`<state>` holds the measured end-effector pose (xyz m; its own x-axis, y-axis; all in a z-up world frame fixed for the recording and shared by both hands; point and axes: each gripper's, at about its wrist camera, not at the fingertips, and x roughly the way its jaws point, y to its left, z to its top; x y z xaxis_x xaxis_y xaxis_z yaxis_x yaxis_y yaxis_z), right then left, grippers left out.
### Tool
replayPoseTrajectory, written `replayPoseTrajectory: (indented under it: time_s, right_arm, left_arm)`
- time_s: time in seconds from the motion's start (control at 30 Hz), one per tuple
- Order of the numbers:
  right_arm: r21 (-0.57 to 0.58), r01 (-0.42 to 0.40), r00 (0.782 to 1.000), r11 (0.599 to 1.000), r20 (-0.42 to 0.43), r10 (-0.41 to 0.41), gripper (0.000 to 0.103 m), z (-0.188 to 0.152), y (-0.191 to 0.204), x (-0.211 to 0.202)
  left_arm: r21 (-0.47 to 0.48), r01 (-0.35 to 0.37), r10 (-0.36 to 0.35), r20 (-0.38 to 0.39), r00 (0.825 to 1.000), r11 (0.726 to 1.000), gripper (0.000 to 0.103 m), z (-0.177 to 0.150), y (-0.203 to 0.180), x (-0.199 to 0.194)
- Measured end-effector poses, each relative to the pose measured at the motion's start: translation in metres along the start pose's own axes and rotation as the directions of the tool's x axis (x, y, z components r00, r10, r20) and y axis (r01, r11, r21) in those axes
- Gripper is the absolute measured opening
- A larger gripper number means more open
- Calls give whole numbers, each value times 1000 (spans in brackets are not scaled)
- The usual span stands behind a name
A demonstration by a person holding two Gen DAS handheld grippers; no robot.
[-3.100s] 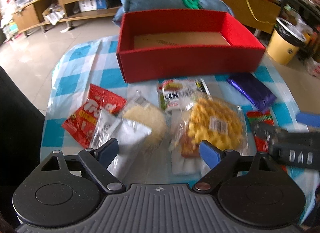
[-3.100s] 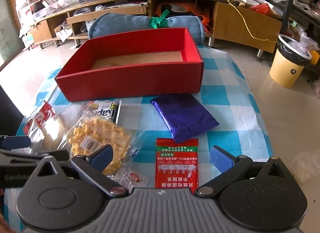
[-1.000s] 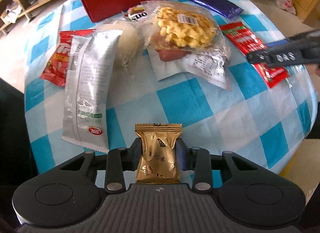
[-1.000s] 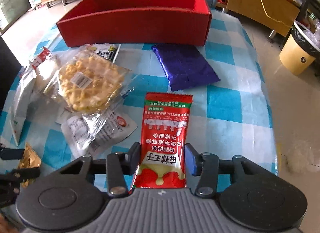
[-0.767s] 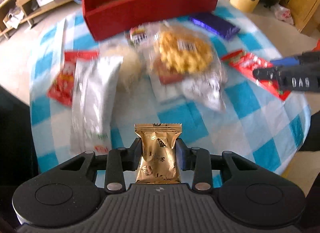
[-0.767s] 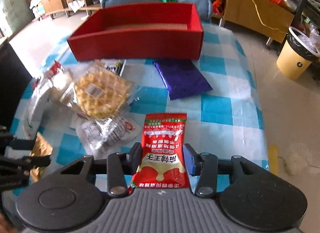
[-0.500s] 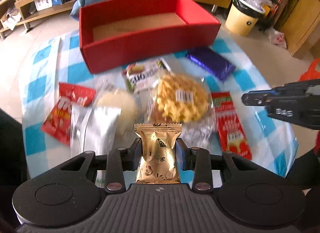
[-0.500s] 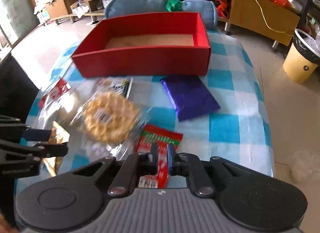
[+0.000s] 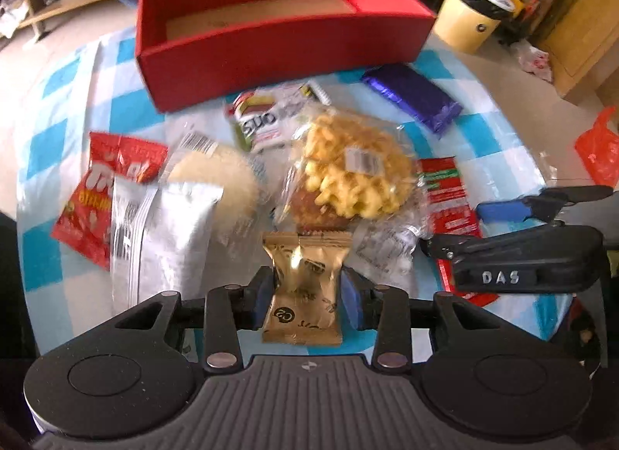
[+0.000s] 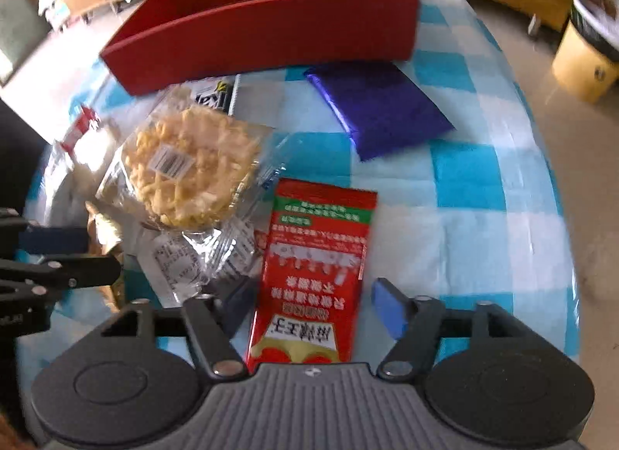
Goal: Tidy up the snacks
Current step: 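Carry the gold candy and red packet with both tools over the red box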
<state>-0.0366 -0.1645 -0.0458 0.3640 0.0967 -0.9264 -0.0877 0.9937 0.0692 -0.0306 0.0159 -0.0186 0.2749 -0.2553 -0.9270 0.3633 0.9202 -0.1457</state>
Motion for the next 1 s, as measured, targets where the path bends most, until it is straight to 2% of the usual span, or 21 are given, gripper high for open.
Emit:
replayPoseTrajectory:
  time_s: [0.1,0.13,0.17,0.27,0.33,0.37,0.4,0.43,0.47,0.63,0.73,0.83,1.0]
  right_arm:
    - [-33,28,999,999,19,-28,79,-4,5,3]
    - [-27,22,1000,999,22,-21,79,-5,4,3]
    - [-27,25,999,999,27,-25,73,-6,2,1]
    - [-15,16,999,1000,48,-15,52,-7,-8,-6]
    - [-10,1,999,1000,45,-1,48,-9,-13,-9]
    - [-13,-1,999,1000,47,2,47,-11,-14,-11]
    - [-12,-1,999,1000,50,2,47,-14,-17,-13]
    - [-8,-6,999,1000,52,7,46,-16,-19,-15]
    - [1,-15,998,1000,56,15,46,-18,-22,-18]
    - [25,-32,993,999,118,29,46,-20,-31,-40]
    - [53,-43,988,998,153,35,46,-24,-37,-55]
    - [71,-59,985,996,168,46,46,-21,-37,-62]
    - [74,-91,972,993,221,73,46,2,-34,-72]
  left_arm:
    - [-54,20,-23,-58,998,998,58,-4,7,12]
    - [-64,14,-18,-67,998,998,66,-5,7,15]
    - [-74,3,-7,-64,998,997,73,-6,7,17]
    - [-77,-37,35,-32,999,996,83,-2,1,19]
    - [-70,-78,76,-34,997,994,76,-4,-4,22]
    - [-48,-119,118,-27,993,992,68,-7,-10,21]
    - [-15,-160,159,-20,987,987,65,-10,-17,21]
    - [-2,-158,158,-10,987,987,50,-12,-21,19]
    - [-9,-153,153,-8,988,988,45,-15,-21,17]
    - [-79,-129,128,-27,991,988,45,-18,-16,7]
    - [-63,-120,121,23,992,991,45,-15,-16,-9]
    - [-95,-77,82,45,996,993,45,-8,-8,-18]
    - [-116,-17,31,116,993,993,45,13,-3,-37]
